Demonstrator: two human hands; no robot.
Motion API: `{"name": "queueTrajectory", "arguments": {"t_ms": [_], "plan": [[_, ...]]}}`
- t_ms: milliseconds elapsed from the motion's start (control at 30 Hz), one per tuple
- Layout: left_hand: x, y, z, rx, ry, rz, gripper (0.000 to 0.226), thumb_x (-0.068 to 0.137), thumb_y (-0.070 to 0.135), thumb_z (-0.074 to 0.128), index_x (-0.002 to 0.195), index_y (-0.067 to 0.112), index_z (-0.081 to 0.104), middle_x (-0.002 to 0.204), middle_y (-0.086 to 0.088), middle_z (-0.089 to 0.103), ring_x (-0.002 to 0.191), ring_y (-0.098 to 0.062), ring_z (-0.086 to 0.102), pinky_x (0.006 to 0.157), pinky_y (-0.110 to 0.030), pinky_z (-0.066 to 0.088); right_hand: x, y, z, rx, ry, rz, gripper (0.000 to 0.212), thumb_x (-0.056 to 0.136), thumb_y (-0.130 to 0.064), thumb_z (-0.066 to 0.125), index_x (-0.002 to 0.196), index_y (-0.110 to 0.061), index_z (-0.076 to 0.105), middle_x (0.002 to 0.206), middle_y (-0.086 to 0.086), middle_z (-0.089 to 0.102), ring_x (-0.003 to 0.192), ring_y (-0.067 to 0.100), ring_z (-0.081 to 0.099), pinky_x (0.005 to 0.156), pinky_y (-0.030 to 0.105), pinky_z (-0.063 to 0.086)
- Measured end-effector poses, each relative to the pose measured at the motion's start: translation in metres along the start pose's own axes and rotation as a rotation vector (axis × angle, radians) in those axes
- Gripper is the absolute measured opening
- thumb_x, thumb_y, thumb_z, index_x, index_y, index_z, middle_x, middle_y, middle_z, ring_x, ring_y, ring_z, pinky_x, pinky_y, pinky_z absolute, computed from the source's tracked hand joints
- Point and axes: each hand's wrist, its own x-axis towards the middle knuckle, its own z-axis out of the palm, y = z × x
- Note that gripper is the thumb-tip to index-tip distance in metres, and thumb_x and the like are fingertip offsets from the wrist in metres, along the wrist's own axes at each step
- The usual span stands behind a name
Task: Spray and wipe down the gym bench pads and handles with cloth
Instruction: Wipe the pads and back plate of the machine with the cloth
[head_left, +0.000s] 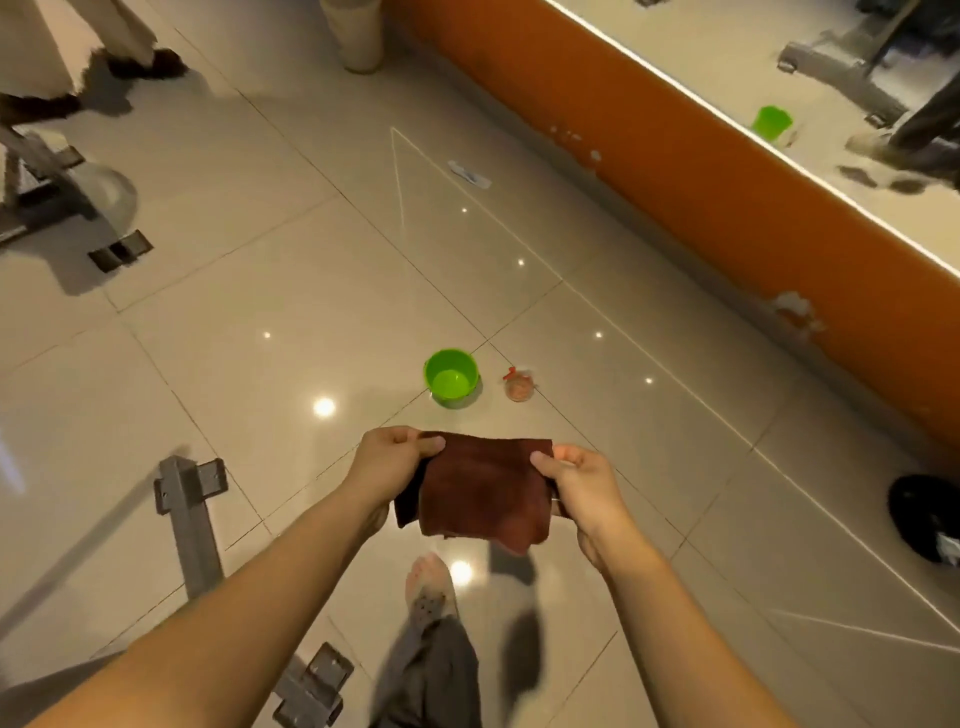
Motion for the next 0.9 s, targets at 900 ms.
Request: {"name": "queueTrajectory", "arguments": {"t_ms": [900], "plan": [[0.436, -0.004, 0.052, -0.208, 0.224, -0.232, 0.041, 0.09, -0.003, 0.07, 0.129, 0.003, 0.061, 0.116, -0.015, 0.069, 0.088, -0.023, 0.068, 0.081, -0.038, 0.061, 0.454, -0.041, 0.155, -0.385, -0.148, 0.074, 0.04, 0.099, -0.001, 0.048, 0.138, -0.009, 0.055, 0.123, 0.012, 0.059, 0.103, 0.022, 0.058, 0.075, 0.028, 0.05]]}}
